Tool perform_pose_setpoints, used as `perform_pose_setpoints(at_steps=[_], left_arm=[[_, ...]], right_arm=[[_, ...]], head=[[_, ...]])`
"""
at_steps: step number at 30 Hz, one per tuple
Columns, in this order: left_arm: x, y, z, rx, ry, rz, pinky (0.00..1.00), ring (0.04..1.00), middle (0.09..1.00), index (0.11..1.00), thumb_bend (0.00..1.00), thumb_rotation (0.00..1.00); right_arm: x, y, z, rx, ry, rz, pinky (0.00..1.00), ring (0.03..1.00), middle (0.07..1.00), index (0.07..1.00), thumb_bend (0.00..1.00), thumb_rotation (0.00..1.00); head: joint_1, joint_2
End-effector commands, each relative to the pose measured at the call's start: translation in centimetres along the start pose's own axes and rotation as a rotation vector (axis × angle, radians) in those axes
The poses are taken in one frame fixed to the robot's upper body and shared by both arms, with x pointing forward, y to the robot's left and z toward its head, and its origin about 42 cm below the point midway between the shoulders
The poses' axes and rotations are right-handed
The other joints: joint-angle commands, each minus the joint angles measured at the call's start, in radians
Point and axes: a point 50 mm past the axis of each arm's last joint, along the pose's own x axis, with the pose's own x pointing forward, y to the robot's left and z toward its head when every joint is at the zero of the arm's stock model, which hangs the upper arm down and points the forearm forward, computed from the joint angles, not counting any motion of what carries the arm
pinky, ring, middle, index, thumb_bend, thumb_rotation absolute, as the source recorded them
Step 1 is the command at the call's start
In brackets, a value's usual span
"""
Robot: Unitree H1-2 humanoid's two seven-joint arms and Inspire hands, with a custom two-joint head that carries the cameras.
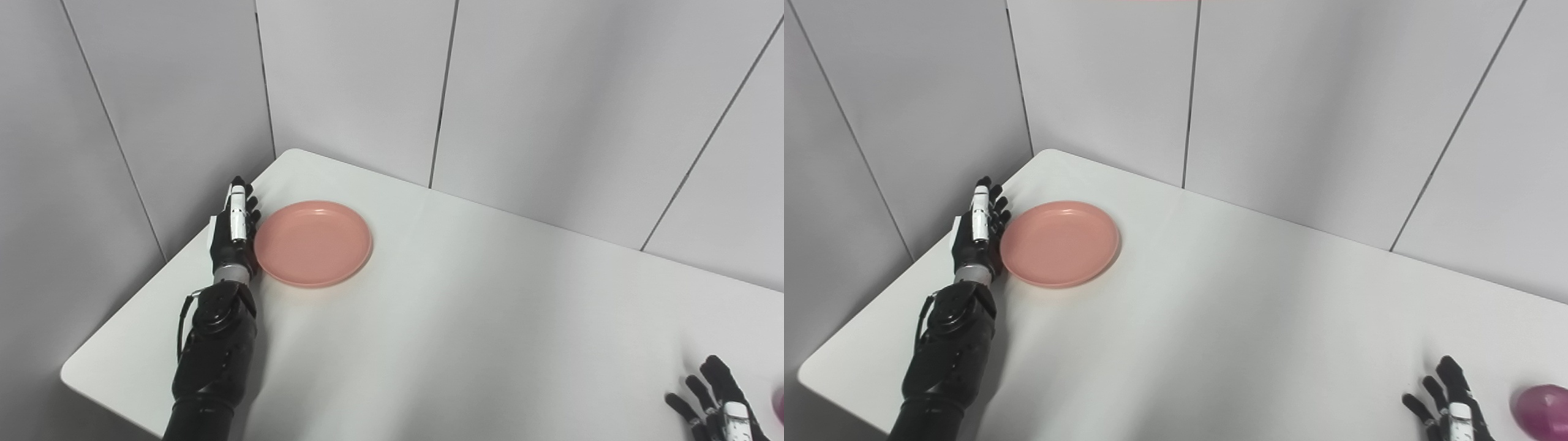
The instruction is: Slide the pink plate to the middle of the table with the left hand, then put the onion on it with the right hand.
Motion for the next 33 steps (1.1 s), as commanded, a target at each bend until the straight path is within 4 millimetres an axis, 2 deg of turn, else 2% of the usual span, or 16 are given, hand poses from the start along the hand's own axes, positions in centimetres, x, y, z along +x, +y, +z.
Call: perform_pose_setpoints(at_steps=[1,5,8,22,27,33], left_arm=[[1.1,-1.4,1.4,0.003,-0.032,-0.060,0.99,0.985,0.979,0.957,0.37,1.00],[1.1,-2.0,1.3,-0.008,-0.019,-0.079,1.00,0.991,0.984,0.959,0.37,1.00],[1.2,-2.5,1.0,-0.014,-0.012,-0.102,0.99,0.984,0.978,0.950,0.38,1.00],[2.1,-4.9,-0.3,-0.037,0.050,-0.212,0.93,0.938,0.937,0.914,0.41,1.00],[2.1,-5.8,-0.8,-0.041,0.060,-0.248,0.91,0.919,0.919,0.894,0.41,1.00],[2.1,-7.1,-0.9,-0.033,0.064,-0.292,0.92,0.918,0.922,0.908,0.40,1.00]], right_arm=[[0.0,-0.2,0.1,-0.005,0.006,-0.001,0.93,0.923,0.939,0.909,0.55,0.86],[0.0,-0.2,0.0,-0.005,0.006,0.000,0.93,0.919,0.938,0.909,0.61,0.84],[0.0,-0.2,0.1,-0.004,0.009,0.001,0.93,0.917,0.936,0.906,0.58,0.85],[-0.3,0.1,0.1,-0.012,0.011,0.002,0.83,0.886,0.912,0.880,0.61,0.84],[-0.4,0.1,0.0,-0.018,0.009,0.004,0.83,0.892,0.919,0.880,0.62,0.85],[-0.4,0.2,0.0,-0.009,0.009,0.001,0.84,0.907,0.933,0.895,0.59,0.86]], head=[[-0.001,0.001],[-0.004,0.002],[-0.008,0.003],[-0.019,0.008],[-0.023,0.010],[-0.022,0.011]])
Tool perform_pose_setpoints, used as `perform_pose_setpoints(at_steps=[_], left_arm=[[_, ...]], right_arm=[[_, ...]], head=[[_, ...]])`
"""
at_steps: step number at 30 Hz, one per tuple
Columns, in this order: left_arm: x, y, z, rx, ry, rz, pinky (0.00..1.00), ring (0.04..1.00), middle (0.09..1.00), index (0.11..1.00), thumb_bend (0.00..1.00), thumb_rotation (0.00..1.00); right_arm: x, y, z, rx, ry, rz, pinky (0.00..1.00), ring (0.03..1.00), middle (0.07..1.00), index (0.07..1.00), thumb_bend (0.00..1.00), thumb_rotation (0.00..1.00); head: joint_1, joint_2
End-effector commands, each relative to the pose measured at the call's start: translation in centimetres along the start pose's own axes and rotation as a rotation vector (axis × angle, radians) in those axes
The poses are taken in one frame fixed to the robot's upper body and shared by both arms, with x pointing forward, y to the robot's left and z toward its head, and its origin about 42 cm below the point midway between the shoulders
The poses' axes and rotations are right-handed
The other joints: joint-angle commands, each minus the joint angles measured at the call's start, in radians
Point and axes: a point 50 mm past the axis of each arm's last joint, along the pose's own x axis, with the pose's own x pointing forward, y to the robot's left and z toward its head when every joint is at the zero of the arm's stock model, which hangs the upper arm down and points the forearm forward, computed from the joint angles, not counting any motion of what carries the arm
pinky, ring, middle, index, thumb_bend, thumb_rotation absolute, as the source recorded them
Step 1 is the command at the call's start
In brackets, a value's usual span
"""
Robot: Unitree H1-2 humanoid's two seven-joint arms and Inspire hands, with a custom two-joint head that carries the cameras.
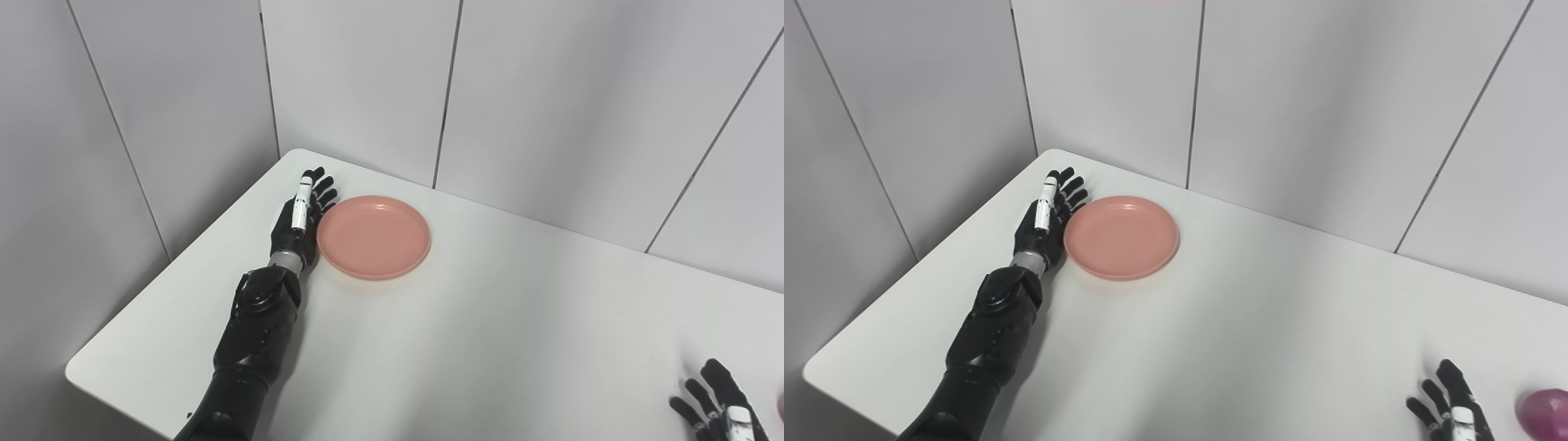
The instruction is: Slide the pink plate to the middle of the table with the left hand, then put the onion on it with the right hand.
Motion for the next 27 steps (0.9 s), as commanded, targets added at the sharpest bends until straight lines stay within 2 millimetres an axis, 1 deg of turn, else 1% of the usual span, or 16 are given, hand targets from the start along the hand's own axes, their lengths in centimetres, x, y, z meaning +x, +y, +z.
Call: perform_pose_setpoints(at_steps=[1,5,10,12,17,21,22,23,27], left_arm=[[0.7,-1.3,0.6,0.000,-0.007,-0.036,0.92,0.923,0.927,0.913,0.40,1.00],[0.8,-2.0,0.4,-0.003,0.003,-0.058,0.93,0.926,0.929,0.914,0.40,1.00],[1.1,-2.8,0.1,0.004,0.016,-0.083,0.93,0.924,0.925,0.913,0.41,1.00],[1.2,-3.1,0.0,0.002,0.020,-0.094,0.92,0.923,0.924,0.912,0.41,1.00],[1.3,-3.8,-0.2,-0.011,0.031,-0.122,0.91,0.922,0.926,0.915,0.41,1.00],[1.4,-4.4,-0.2,-0.005,0.036,-0.142,0.92,0.916,0.914,0.899,0.42,1.00],[1.4,-4.6,-0.1,-0.002,0.036,-0.150,0.92,0.921,0.918,0.900,0.42,1.00],[1.4,-4.8,-0.1,0.001,0.037,-0.154,0.92,0.921,0.919,0.900,0.42,1.00],[1.3,-5.5,-0.2,0.002,0.039,-0.170,0.91,0.918,0.923,0.895,0.43,1.00]], right_arm=[[-0.2,0.0,0.1,0.001,0.006,-0.003,0.86,0.913,0.936,0.900,0.57,0.86],[-0.2,0.1,0.1,0.003,0.009,-0.001,0.88,0.917,0.937,0.902,0.57,0.85],[-0.2,0.1,0.1,0.007,0.006,-0.004,0.85,0.916,0.939,0.904,0.55,0.84],[-0.3,0.2,0.2,0.010,0.006,-0.004,0.85,0.922,0.944,0.909,0.54,0.85],[-0.3,0.4,0.2,0.008,0.013,-0.008,0.92,0.941,0.957,0.925,0.47,0.87],[-0.3,0.6,0.3,0.012,0.013,-0.007,0.99,0.967,0.979,0.955,0.46,0.89],[-0.3,0.7,0.4,0.013,0.012,-0.003,1.00,0.985,0.991,0.974,0.43,0.90],[-0.3,0.7,0.4,0.014,0.010,0.010,1.00,0.990,0.995,0.982,0.42,0.91],[0.0,0.4,0.1,0.013,-0.014,0.052,1.00,1.000,1.000,1.000,0.44,0.95]], head=[[-0.004,0.002],[-0.014,0.005],[-0.018,0.007],[-0.026,0.011],[-0.043,0.019],[-0.052,0.023],[-0.060,0.025],[-0.060,0.025],[-0.066,0.035]])
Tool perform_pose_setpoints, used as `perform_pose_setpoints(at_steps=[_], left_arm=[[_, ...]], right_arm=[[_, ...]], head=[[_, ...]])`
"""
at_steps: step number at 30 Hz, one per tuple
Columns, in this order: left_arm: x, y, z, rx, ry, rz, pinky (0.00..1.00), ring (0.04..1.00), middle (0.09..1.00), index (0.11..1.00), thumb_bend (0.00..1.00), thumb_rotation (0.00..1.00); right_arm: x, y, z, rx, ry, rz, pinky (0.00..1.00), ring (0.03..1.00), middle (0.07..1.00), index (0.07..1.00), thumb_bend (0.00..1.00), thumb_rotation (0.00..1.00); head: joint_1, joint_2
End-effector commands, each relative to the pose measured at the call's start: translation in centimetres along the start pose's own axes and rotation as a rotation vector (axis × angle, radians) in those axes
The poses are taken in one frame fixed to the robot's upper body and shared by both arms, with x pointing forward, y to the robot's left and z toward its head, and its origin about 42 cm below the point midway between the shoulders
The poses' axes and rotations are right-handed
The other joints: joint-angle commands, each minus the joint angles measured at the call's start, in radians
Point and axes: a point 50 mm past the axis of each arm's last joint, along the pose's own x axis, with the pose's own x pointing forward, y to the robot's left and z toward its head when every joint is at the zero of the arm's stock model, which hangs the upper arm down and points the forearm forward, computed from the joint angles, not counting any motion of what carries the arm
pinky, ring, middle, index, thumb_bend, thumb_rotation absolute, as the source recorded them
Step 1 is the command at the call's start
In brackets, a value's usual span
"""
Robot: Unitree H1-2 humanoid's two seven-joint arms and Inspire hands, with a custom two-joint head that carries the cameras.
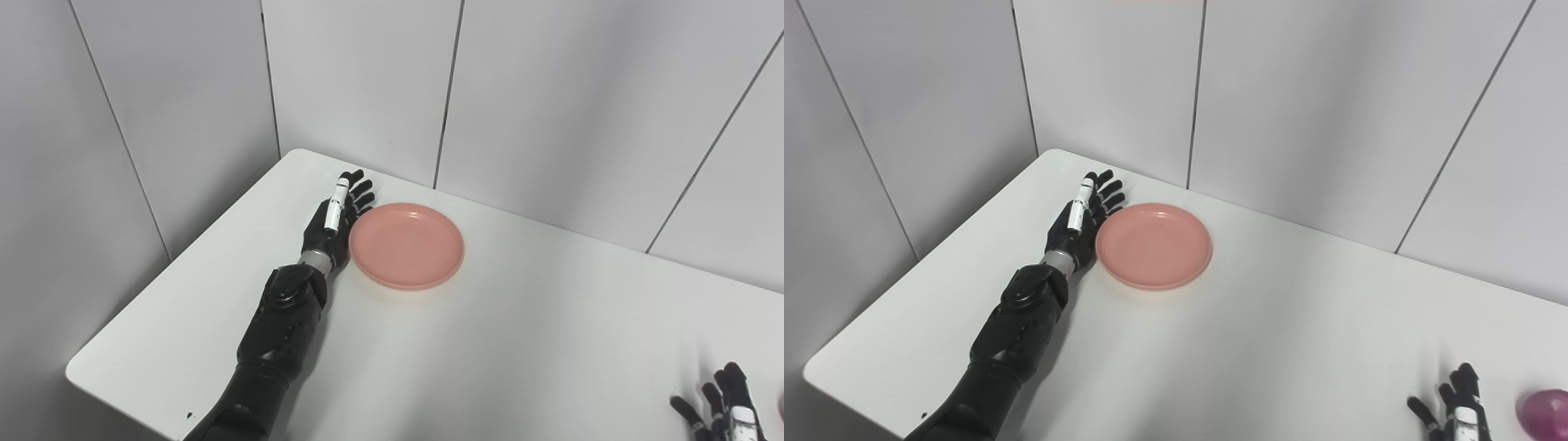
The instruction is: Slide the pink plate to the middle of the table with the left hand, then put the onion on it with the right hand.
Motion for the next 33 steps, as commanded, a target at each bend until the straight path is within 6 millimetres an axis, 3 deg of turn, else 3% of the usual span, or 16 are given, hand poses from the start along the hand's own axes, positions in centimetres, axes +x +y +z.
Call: perform_pose_setpoints(at_steps=[1,13,22,29,33], left_arm=[[0.7,-1.4,1.0,0.000,-0.011,-0.042,0.91,0.916,0.921,0.893,0.43,1.00],[0.1,-3.9,1.0,-0.015,0.010,-0.117,0.91,0.922,0.927,0.904,0.44,1.00],[-0.5,-6.8,0.5,-0.012,0.029,-0.159,0.91,0.925,0.926,0.906,0.44,1.00],[-1.2,-7.9,0.1,-0.021,0.035,-0.194,0.88,0.934,0.939,0.921,0.44,1.00],[-1.8,-8.4,-0.3,-0.003,0.048,-0.204,0.92,0.938,0.944,0.927,0.43,1.00]], right_arm=[[0.1,0.1,0.1,-0.002,-0.016,0.031,1.00,1.000,1.000,1.000,0.45,0.96],[-0.2,1.0,1.0,0.005,-0.012,0.017,1.00,1.000,1.000,1.000,0.20,1.00],[-0.4,1.4,1.3,0.012,-0.018,0.012,1.00,1.000,1.000,1.000,0.11,1.00],[-0.5,1.8,1.5,-0.004,-0.028,0.020,1.00,1.000,1.000,1.000,0.06,1.00],[-0.7,2.2,1.6,-0.002,-0.032,0.023,1.00,1.000,1.000,1.000,0.05,1.00]], head=[[-0.007,0.005],[-0.051,0.027],[-0.081,0.042],[-0.104,0.050],[-0.133,0.057]])
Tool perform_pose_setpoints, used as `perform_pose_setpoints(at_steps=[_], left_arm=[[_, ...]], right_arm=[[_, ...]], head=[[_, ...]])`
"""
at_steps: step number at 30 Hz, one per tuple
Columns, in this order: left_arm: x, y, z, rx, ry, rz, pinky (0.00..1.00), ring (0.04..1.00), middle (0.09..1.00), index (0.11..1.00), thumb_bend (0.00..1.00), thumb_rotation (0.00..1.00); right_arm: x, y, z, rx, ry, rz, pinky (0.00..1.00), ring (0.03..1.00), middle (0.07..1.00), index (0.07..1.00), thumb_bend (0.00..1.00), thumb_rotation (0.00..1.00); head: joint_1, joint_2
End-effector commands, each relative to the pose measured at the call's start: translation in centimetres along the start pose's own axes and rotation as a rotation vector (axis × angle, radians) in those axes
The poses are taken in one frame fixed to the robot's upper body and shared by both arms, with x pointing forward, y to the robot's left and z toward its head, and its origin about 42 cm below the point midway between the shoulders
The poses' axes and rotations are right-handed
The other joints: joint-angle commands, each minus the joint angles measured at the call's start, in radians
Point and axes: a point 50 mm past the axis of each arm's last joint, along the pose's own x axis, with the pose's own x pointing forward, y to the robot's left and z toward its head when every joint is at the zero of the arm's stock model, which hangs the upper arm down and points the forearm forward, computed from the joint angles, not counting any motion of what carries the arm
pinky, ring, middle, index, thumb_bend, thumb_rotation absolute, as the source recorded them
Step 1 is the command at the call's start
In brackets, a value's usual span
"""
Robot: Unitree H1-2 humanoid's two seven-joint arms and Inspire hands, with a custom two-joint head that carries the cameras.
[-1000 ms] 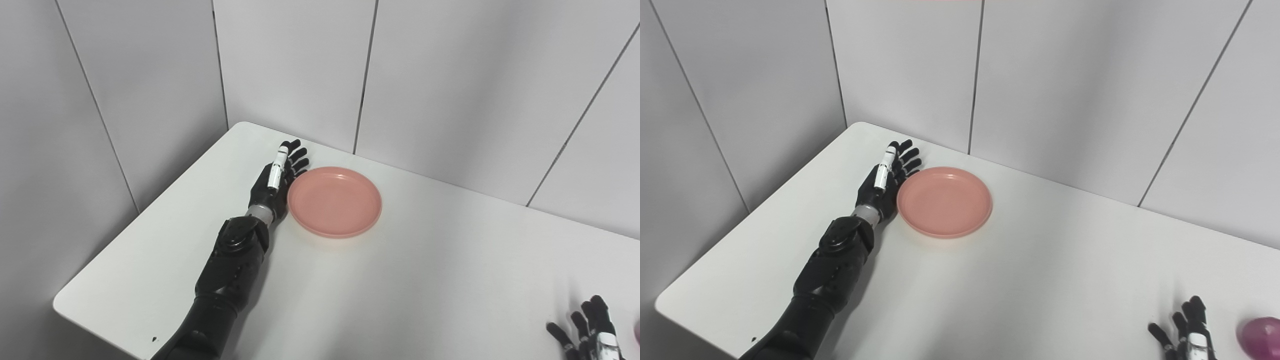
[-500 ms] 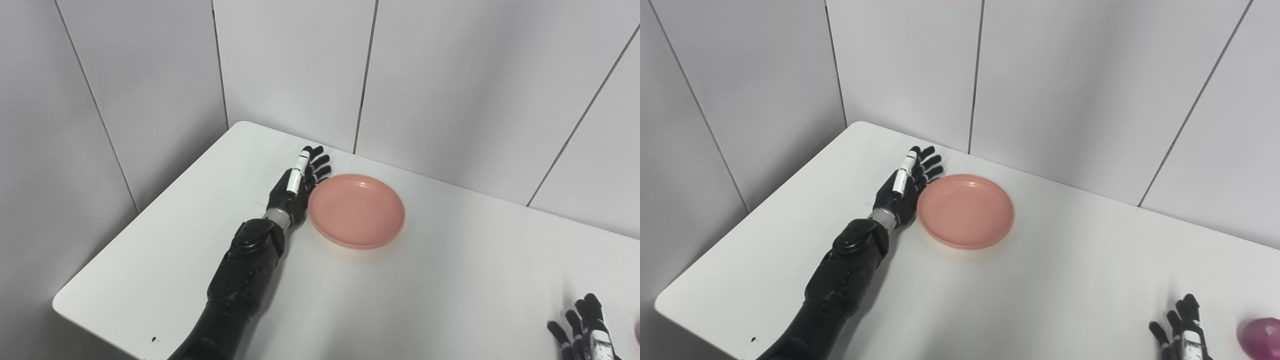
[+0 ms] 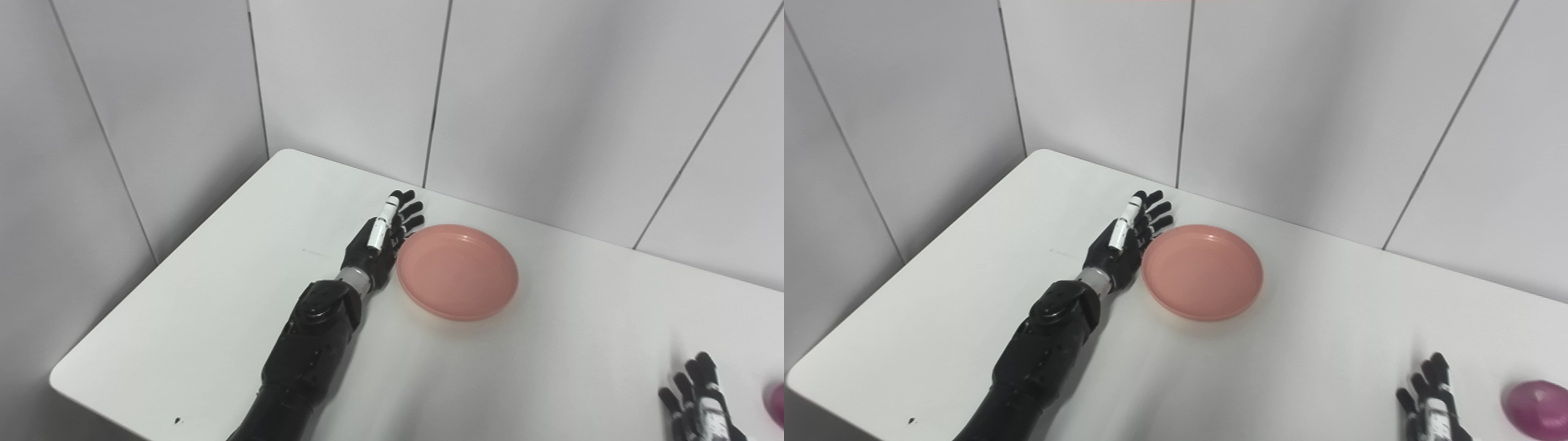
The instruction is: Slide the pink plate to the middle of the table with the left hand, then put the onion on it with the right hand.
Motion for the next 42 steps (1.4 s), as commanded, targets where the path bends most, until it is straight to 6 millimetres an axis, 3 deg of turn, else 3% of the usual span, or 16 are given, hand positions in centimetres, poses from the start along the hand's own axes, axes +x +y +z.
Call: perform_pose_setpoints(at_steps=[1,10,16,33,38,42], left_arm=[[0.2,-1.3,0.9,0.025,-0.025,-0.044,0.92,0.939,0.945,0.928,0.43,1.00],[-1.1,-2.8,-0.6,0.033,-0.013,-0.073,0.95,0.953,0.953,0.934,0.41,1.00],[-1.4,-3.7,-1.4,0.036,0.007,-0.100,0.96,0.951,0.952,0.932,0.41,1.00],[-2.9,-5.1,-1.7,0.016,0.015,-0.146,0.96,0.969,0.970,0.954,0.43,1.00],[-3.6,-5.4,-1.6,0.002,0.013,-0.161,0.96,0.966,0.970,0.953,0.43,1.00],[-3.9,-5.4,-1.8,0.013,0.009,-0.165,0.97,0.979,0.986,0.960,0.44,1.00]], right_arm=[[-0.1,0.5,1.0,0.001,-0.035,0.006,1.00,1.000,1.000,1.000,0.05,1.00],[-0.2,1.1,0.8,-0.005,-0.058,0.016,1.00,1.000,1.000,1.000,0.02,1.00],[-0.1,1.4,0.3,-0.009,-0.056,-0.001,1.00,1.000,1.000,1.000,0.04,1.00],[0.2,2.4,-0.7,0.014,-0.060,-0.011,1.00,1.000,1.000,1.000,0.25,1.00],[0.3,3.5,-0.6,0.034,-0.050,0.003,1.00,1.000,1.000,1.000,0.40,1.00],[0.6,4.2,-0.6,0.032,-0.047,-0.005,1.00,1.000,1.000,1.000,0.37,1.00]], head=[[-0.020,0.004],[-0.101,0.019],[-0.156,0.038],[-0.314,0.124],[-0.399,0.151],[-0.437,0.163]])
